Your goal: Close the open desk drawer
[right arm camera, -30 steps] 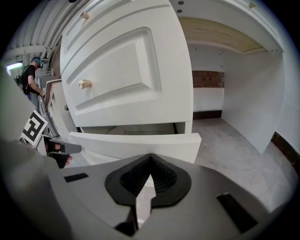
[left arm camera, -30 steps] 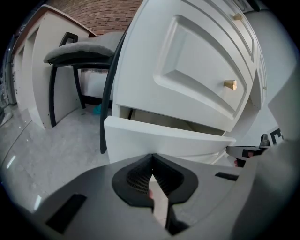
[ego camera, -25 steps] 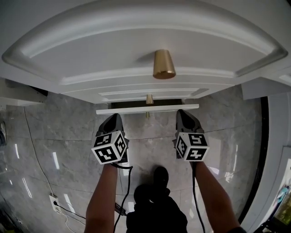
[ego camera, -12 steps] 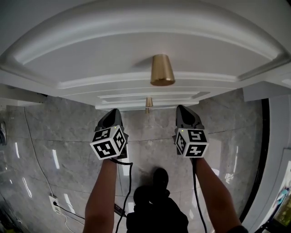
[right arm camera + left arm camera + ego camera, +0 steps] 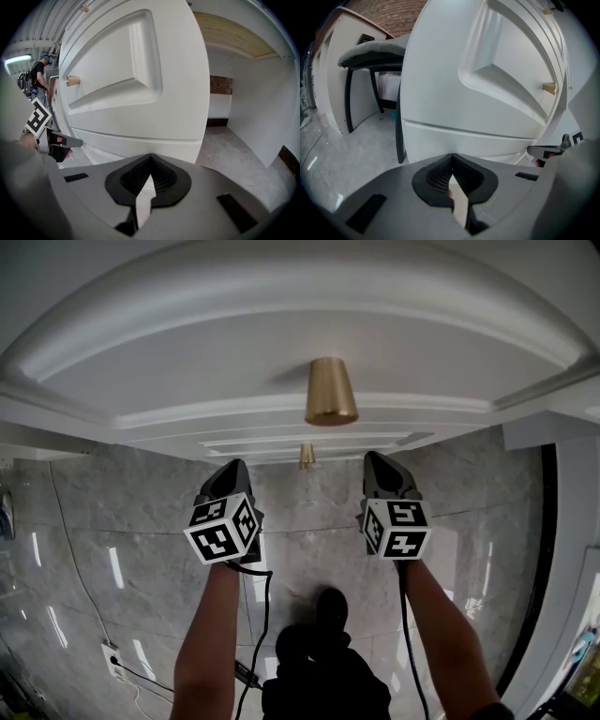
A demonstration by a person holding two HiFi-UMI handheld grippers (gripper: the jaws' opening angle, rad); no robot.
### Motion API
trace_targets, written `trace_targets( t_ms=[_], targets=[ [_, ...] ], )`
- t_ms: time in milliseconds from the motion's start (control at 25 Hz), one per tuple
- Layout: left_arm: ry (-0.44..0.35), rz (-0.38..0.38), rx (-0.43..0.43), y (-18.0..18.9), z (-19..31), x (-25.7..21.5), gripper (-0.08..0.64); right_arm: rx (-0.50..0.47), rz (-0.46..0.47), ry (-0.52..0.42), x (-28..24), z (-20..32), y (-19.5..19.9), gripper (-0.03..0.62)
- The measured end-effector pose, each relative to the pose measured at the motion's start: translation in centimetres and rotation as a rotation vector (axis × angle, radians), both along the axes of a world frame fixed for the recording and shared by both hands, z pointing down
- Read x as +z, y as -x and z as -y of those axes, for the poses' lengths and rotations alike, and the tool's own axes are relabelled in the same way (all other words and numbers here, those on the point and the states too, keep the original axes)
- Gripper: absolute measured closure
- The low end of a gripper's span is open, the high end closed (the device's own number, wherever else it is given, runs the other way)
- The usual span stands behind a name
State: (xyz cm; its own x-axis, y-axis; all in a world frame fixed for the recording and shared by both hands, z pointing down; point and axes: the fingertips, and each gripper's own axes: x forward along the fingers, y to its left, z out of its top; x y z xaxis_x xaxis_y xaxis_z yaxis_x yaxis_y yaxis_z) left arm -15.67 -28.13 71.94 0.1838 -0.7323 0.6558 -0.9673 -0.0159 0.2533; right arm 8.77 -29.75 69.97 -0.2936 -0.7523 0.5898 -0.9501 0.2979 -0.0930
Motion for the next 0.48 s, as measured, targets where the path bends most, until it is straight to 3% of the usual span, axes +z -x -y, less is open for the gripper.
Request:
trace_targets(
  t_ms=[480],
  targets=[
    [-0.001,0.003,0.008,0.0,0.02,0.01,0.551,-0.017,-0.009,0.024,0.08,0.0,-0.01,0.588]
  ],
)
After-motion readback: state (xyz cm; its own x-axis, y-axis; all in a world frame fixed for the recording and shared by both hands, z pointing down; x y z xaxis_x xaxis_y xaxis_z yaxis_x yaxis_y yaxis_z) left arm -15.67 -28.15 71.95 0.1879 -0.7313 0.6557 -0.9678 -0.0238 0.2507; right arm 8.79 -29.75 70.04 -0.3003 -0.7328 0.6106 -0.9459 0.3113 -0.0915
